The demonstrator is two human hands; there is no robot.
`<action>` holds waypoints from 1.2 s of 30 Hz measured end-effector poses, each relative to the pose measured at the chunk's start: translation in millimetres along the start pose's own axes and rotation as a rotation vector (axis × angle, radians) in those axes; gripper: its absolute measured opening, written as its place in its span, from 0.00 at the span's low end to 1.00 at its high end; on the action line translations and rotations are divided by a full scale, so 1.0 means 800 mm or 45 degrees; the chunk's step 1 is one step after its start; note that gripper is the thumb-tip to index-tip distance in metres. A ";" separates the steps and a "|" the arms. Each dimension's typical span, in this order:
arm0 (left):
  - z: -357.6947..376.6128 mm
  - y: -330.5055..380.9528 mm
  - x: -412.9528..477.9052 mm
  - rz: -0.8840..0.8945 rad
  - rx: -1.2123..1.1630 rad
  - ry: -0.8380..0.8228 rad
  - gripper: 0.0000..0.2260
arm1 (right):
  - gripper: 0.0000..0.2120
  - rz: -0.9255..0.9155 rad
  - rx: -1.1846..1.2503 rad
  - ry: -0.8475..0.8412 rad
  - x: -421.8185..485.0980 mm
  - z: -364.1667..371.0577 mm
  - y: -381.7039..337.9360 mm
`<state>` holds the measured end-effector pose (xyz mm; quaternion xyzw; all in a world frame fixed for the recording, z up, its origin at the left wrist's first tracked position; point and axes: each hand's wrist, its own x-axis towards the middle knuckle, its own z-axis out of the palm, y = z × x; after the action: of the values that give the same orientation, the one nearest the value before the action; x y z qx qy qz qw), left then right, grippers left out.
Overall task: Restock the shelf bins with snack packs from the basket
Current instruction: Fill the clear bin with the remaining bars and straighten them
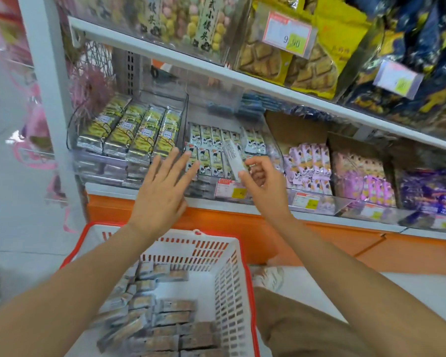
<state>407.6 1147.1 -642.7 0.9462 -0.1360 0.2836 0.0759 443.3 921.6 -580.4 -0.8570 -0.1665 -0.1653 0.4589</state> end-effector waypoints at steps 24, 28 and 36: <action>0.064 -0.029 0.014 0.093 0.200 0.182 0.40 | 0.15 0.217 -0.909 0.023 0.182 0.058 0.080; 0.062 -0.028 0.014 0.096 0.192 0.197 0.38 | 0.15 0.167 -0.962 0.061 0.179 0.055 0.076; 0.053 -0.027 0.014 0.085 0.186 0.155 0.35 | 0.14 0.127 -0.987 0.024 0.169 0.051 0.073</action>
<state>444.8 1155.7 -673.5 0.9252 -0.1416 0.3520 0.0051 594.4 943.5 -585.8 -0.9722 -0.0458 -0.2013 0.1101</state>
